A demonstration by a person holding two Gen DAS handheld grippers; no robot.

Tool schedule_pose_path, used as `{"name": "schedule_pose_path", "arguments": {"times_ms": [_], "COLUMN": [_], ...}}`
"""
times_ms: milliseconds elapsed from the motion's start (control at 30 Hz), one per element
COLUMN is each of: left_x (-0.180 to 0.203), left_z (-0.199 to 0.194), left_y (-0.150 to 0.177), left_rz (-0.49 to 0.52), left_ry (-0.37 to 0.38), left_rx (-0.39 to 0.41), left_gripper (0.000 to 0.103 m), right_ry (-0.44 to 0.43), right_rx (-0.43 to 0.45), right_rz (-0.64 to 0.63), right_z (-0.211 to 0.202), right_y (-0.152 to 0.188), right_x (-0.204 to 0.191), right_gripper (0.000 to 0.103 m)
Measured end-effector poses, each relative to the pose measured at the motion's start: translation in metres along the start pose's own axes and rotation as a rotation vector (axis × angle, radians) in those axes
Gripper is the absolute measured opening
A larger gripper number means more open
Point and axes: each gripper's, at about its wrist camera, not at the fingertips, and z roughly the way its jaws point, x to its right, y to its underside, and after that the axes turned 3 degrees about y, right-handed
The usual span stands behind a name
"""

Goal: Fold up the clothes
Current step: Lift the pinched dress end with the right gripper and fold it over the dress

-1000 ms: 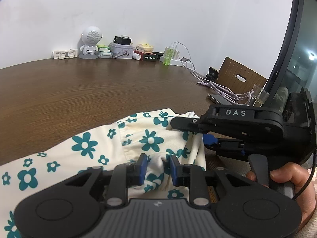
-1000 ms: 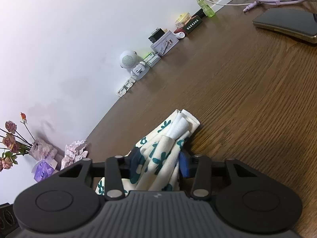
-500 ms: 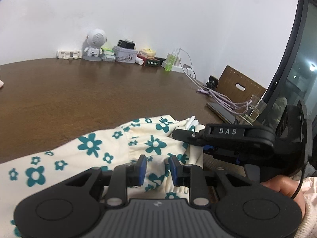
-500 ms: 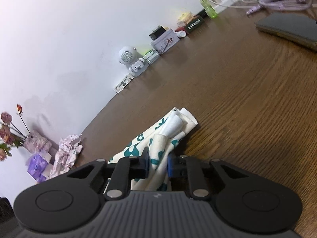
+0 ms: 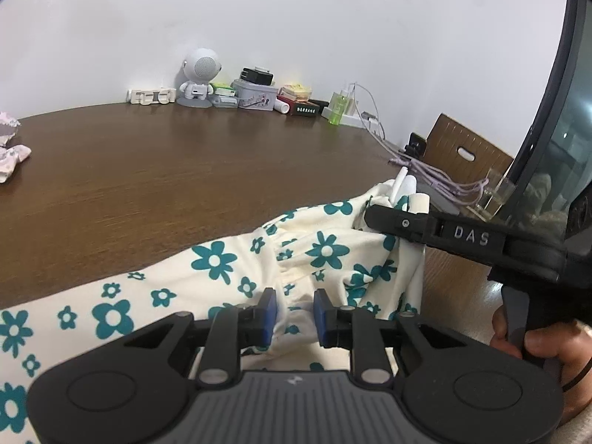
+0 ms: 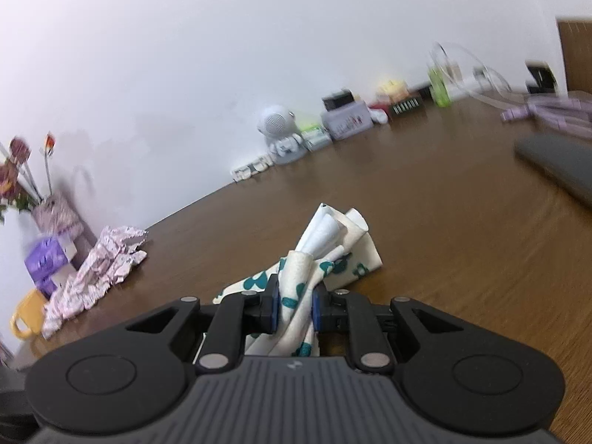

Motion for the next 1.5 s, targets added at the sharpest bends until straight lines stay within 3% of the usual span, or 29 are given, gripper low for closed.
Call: {"name": "schedule_pose_path", "arguments": {"times_ms": [300,767,1133,1500], "left_x": [0.01,-0.005,-0.039,-0.048], "left_z": [0.002,-0.026,-0.071,-0.114], "left_y": [0.008,0.01,0.021,0.029], "left_rz": [0.129,0.021,-0.076,-0.108], "left_ry": [-0.043,0.002,-0.105,-0.116], "left_rx": [-0.035,0.019,0.068,0.158], "left_gripper": [0.02,0.02,0.019,0.019], "right_ry": [0.016,-0.001,-0.091,-0.177], "right_rx": [0.065,0.115,0.128,0.082], "right_rz": [-0.192,-0.387,-0.723,-0.974], "right_z": [-0.014,-0.026,-0.037,-0.04], "right_y": [0.0,0.005,0.018,0.042], "right_x": [-0.036,-0.069,-0.117,-0.16], "right_gripper": [0.015,0.015,0.015,0.015]}}
